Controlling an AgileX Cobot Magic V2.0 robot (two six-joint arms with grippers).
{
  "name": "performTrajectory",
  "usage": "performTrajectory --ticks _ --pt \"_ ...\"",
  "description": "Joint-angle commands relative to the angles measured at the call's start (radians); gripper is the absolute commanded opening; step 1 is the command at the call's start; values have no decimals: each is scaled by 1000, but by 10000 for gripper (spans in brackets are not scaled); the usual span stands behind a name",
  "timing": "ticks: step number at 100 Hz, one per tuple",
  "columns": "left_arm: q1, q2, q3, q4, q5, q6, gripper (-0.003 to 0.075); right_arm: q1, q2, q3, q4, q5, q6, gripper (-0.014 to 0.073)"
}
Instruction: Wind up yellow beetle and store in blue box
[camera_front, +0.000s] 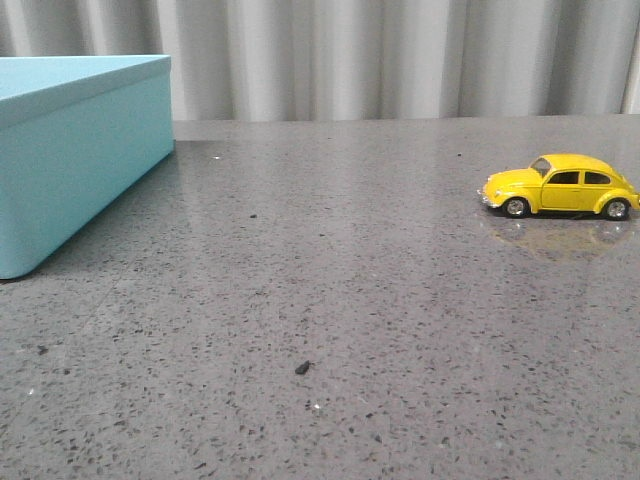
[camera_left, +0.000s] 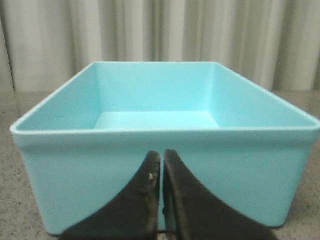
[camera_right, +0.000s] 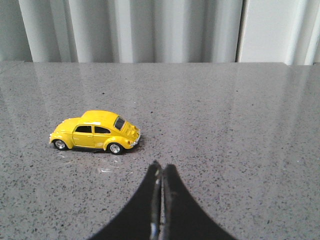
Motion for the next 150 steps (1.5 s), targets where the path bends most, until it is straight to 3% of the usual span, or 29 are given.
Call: performTrajectory --ticks 1,21,43,76,102,123,150 --pt "2 49 -76 -4 -75 -9 -22 -8 66 -86 4 -50 -1 -61" --pt "2 167 -202 9 -49 -9 -21 -8 250 -254 4 29 -1 -61" --pt "2 291 -306 9 -49 -9 -21 -1 552 -535 4 316 -55 -61" --pt "2 352 -366 9 -49 -9 -21 197 992 -963 4 518 -60 -61" --pt "2 352 -366 9 -49 -9 -21 212 1310 -1273 18 782 8 -61" --pt "2 352 -366 9 -55 -9 -21 212 1470 -1416 61 893 26 -61" --pt "2 352 -366 9 -57 -9 -21 212 1574 -1440 66 969 33 -60"
